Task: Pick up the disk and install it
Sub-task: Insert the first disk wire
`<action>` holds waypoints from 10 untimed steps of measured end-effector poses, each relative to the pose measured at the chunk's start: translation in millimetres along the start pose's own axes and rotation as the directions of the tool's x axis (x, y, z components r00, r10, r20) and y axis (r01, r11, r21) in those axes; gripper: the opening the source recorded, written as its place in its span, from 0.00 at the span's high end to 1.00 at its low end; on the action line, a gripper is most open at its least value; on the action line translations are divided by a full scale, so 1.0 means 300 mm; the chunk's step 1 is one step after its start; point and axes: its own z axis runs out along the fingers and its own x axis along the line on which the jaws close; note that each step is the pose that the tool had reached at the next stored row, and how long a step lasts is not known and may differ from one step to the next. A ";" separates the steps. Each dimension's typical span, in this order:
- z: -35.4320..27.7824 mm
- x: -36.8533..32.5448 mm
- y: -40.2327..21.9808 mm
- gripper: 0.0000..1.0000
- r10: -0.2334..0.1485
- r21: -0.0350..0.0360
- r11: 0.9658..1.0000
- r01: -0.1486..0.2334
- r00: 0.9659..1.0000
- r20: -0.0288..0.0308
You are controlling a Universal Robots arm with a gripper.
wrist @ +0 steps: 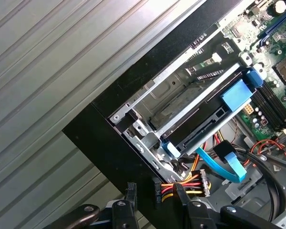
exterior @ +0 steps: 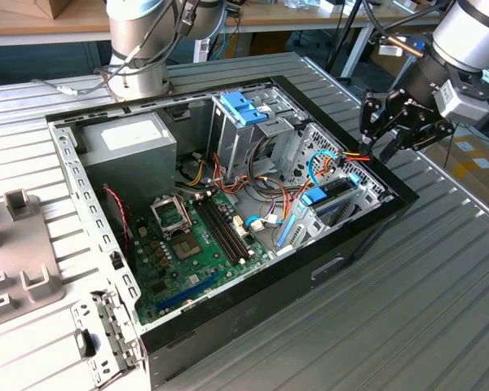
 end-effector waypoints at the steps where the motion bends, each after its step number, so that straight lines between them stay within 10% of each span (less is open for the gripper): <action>1: 0.002 0.000 0.000 0.56 -0.001 0.000 1.000 0.001 1.000 0.000; 10: 0.005 0.000 0.001 0.65 -0.005 0.000 1.000 0.005 1.000 0.000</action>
